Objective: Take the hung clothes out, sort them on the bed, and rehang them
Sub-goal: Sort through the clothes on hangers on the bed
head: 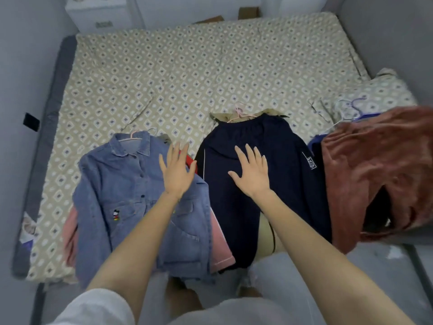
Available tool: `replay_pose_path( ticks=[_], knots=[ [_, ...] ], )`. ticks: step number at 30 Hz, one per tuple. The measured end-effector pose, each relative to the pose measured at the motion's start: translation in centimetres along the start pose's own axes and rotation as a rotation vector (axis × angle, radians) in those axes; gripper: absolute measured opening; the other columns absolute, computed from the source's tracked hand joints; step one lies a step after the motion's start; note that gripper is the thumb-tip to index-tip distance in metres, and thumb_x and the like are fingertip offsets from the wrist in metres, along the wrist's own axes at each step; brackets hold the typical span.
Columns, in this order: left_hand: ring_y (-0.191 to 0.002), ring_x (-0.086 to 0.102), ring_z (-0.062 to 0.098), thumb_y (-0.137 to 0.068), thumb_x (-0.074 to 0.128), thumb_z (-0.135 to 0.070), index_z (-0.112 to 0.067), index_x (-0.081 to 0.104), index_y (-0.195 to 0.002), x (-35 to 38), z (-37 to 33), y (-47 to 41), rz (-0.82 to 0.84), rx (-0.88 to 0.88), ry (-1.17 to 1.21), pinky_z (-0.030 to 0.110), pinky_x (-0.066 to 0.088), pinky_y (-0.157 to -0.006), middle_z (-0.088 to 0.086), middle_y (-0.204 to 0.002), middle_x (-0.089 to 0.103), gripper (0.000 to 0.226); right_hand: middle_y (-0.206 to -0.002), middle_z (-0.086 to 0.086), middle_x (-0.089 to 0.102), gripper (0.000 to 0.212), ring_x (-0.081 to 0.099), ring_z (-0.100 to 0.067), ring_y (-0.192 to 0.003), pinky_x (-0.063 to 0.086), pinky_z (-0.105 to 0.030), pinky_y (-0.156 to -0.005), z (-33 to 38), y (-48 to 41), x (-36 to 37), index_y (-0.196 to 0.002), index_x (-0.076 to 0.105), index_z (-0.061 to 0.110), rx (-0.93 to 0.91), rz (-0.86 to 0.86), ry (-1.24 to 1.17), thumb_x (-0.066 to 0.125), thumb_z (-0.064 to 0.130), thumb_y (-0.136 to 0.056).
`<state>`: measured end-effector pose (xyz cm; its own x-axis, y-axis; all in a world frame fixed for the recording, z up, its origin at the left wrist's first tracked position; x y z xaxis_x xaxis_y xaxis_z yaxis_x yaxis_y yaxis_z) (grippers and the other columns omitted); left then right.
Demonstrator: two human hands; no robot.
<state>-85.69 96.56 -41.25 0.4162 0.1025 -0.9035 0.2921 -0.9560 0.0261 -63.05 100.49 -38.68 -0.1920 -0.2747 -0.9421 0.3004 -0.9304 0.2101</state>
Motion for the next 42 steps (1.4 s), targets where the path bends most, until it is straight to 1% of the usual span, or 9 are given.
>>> replay_pose_path(
  ticks=[3, 5, 11, 21, 24, 29, 34, 38, 42],
  knots=[
    [-0.152, 0.01, 0.022, -0.102, 0.046, -0.04, -0.026, 0.029, -0.154, 2.0, -5.2, 1.9, 0.024, -0.013, 0.022, 0.051, -0.006, -0.12, 0.002, -0.164, 0.019, 0.056, -0.165, -0.005, 0.002, 0.077, -0.003, -0.029, -0.151, 0.001, -0.048, -0.122, -4.7, 2.1, -1.2, -0.157, 0.004, 0.03, 0.009, 0.042, 0.013, 0.047, 0.051, -0.097],
    [-0.152, 0.012, 0.023, -0.102, 0.046, -0.039, -0.027, 0.03, -0.154, 2.9, -7.7, 2.5, 0.012, 0.0, 0.026, 0.051, -0.005, -0.119, 0.004, -0.163, 0.021, 0.056, -0.165, -0.005, 0.001, 0.077, -0.004, -0.028, -0.151, 0.001, -0.048, -0.122, -7.5, 2.6, -1.9, -0.157, 0.003, 0.03, 0.024, 0.063, 0.008, 0.047, 0.051, -0.097],
    [-0.15, 0.015, 0.025, -0.101, 0.049, -0.039, -0.028, 0.032, -0.153, 4.8, -11.1, 1.8, -0.01, 0.004, 0.02, 0.053, -0.001, -0.12, 0.006, -0.162, 0.023, 0.056, -0.165, -0.006, 0.002, 0.077, -0.003, -0.028, -0.151, 0.003, -0.048, -0.122, -12.3, 1.1, -3.7, -0.157, 0.005, 0.03, 0.04, 0.038, -0.035, 0.049, 0.049, -0.097],
    [-0.151, 0.014, 0.025, -0.101, 0.048, -0.04, -0.027, 0.028, -0.155, 8.0, -10.4, -3.6, 0.039, -0.038, 0.008, 0.052, -0.001, -0.12, 0.007, -0.163, 0.02, 0.059, -0.165, -0.006, -0.002, 0.078, -0.005, -0.028, -0.151, 0.001, -0.047, -0.122, -16.0, -4.8, -2.4, -0.157, 0.002, 0.031, 0.119, 0.105, -0.06, 0.049, 0.048, -0.097],
    [-0.151, 0.013, 0.026, -0.102, 0.047, -0.04, -0.025, 0.028, -0.155, 8.8, -10.3, -5.8, 0.056, -0.025, 0.009, 0.054, 0.003, -0.121, 0.008, -0.163, 0.021, 0.059, -0.165, -0.006, -0.001, 0.078, -0.003, -0.028, -0.151, 0.003, -0.048, -0.122, -16.6, -6.9, -2.2, -0.157, 0.004, 0.031, 0.124, 0.079, -0.078, 0.05, 0.049, -0.097],
    [-0.151, 0.013, 0.025, -0.102, 0.047, -0.039, -0.025, 0.028, -0.155, 10.5, -10.3, -8.2, 0.074, -0.057, 0.017, 0.05, 0.0, -0.12, 0.008, -0.163, 0.021, 0.058, -0.165, -0.007, -0.001, 0.077, -0.002, -0.029, -0.151, 0.004, -0.048, -0.121, -17.4, -10.8, -1.2, -0.157, 0.004, 0.029, 0.127, 0.108, -0.088, 0.049, 0.049, -0.097],
    [-0.152, 0.011, 0.025, -0.102, 0.046, -0.039, -0.024, 0.026, -0.156, 14.0, -9.5, -11.6, 0.104, -0.115, 0.001, 0.05, 0.0, -0.12, 0.008, -0.163, 0.02, 0.059, -0.164, -0.009, 0.001, 0.077, 0.0, -0.03, -0.151, 0.007, -0.049, -0.122, -18.5, -16.6, 1.2, -0.157, 0.006, 0.028, 0.099, 0.146, -0.108, 0.05, 0.05, -0.097],
    [-0.152, 0.012, 0.026, -0.103, 0.045, -0.038, -0.022, 0.026, -0.156, 17.4, -9.2, -14.6, 0.105, -0.18, -0.013, 0.05, 0.0, -0.121, 0.009, -0.163, 0.022, 0.058, -0.165, -0.008, -0.002, 0.077, -0.002, -0.03, -0.151, 0.007, -0.048, -0.122, -19.5, -21.0, 3.3, -0.157, 0.003, 0.029, 0.06, 0.211, -0.091, 0.046, 0.052, -0.098],
    [-0.152, 0.008, 0.024, -0.103, 0.044, -0.04, -0.023, 0.022, -0.157, 20.9, -9.2, -17.2, 0.13, -0.246, 0.004, 0.05, -0.001, -0.122, 0.007, -0.164, 0.017, 0.06, -0.165, -0.007, -0.004, 0.076, -0.004, -0.029, -0.151, 0.005, -0.048, -0.122, -20.7, -24.9, 5.8, -0.157, 0.002, 0.03, 0.021, 0.24, -0.104, 0.046, 0.051, -0.098]
  ],
)
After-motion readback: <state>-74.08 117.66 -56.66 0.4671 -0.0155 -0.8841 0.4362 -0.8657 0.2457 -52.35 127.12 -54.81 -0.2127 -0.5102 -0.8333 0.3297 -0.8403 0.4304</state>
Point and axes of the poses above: each hand's wrist, its own y-axis away from the middle knuckle, its own x-axis out of the palm, z = x × y, the point moved 3 cm from there along -y, towards the middle knuckle
